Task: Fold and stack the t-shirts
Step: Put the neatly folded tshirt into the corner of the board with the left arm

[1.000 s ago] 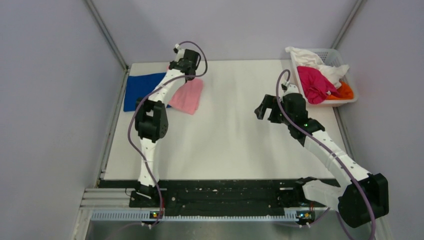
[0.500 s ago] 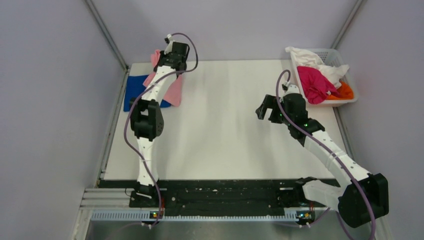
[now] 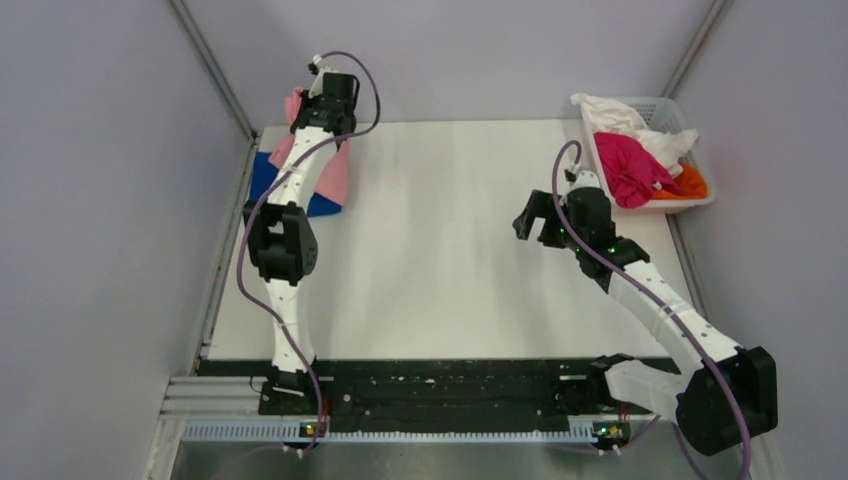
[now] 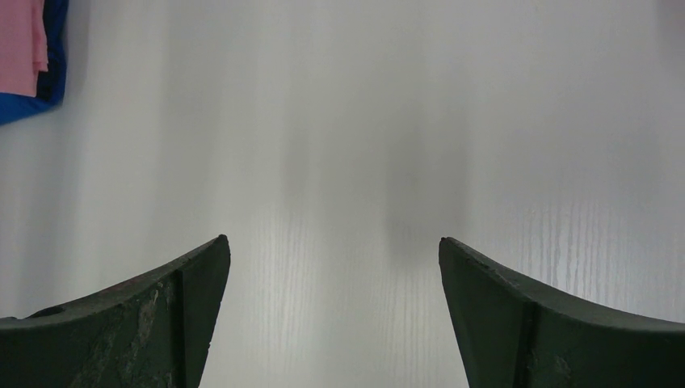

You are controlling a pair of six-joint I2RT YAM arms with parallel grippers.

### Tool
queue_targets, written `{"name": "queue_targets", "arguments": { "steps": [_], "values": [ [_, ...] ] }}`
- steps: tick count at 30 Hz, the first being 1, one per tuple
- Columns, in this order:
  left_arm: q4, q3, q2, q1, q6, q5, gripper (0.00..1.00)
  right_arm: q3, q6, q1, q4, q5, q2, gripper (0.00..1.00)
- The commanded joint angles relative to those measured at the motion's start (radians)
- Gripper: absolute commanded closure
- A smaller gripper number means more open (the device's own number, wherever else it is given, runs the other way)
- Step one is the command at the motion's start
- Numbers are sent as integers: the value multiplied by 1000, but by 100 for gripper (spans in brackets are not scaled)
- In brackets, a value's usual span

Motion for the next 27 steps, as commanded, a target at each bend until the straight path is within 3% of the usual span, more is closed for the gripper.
{"name": "queue_targets", "arguments": {
  "steps": [1, 8, 25, 27],
  "values": [
    [34, 2, -87, 48, -34, 64, 100, 3, -12, -4, 8, 25, -9, 1],
    [124, -85, -40, 110, -12, 125, 100, 8, -15, -5, -6, 46, 9, 1],
    [174, -16, 135, 239, -53, 128, 100, 13, -11, -4, -1, 124, 69, 1],
    [174, -7, 141, 243, -51, 119, 94, 13, -10, -4, -1, 129, 69, 1]
  ]
}}
